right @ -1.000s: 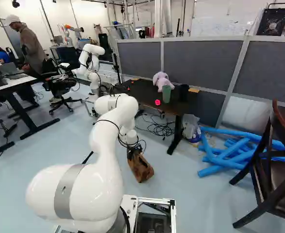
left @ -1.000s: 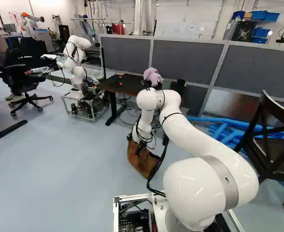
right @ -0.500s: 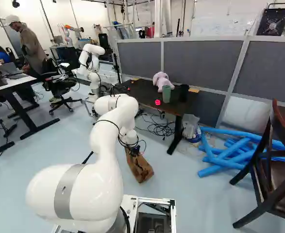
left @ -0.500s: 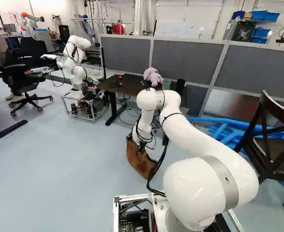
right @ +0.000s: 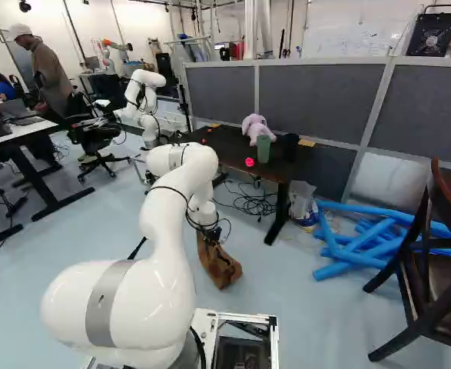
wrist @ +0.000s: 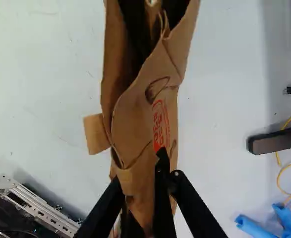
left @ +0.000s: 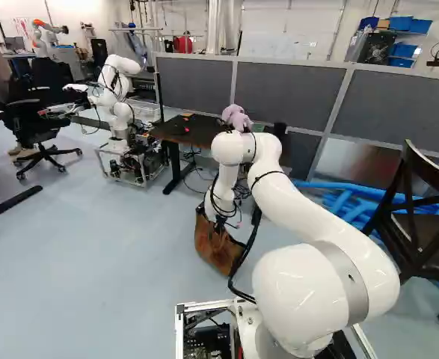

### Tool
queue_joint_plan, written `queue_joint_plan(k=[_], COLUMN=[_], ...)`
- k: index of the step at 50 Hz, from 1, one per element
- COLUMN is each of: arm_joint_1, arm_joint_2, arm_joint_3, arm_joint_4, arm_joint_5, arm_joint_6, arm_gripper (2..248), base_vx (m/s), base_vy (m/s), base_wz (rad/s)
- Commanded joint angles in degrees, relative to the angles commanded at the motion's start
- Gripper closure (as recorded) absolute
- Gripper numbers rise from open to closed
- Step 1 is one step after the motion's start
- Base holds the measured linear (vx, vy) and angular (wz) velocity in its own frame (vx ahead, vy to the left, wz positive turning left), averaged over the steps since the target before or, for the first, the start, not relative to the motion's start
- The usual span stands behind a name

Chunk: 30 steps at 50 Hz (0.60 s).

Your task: Pick up the bag on the ground and place it on the table

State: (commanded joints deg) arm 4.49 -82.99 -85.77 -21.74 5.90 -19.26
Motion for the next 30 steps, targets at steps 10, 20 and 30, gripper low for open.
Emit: queue_joint_plan(k=[10,20,30], arm_joint_1=[0.0,0.0,0.0], arm_joint_2=[2.17,4.32,6.47], arm_joint_3=[1.98,3.9,5.78], arm_joint_4=[0.0,0.0,0.0], arm_joint_5=[0.0,-0.45,-1.59], arm_joint_6=[0.0,0.0,0.0], arm_gripper=[229,229,229], base_vx=[0.0,0.0,0.0], base_vy=[0.0,0.0,0.0], base_wz=[0.0,0.0,0.0])
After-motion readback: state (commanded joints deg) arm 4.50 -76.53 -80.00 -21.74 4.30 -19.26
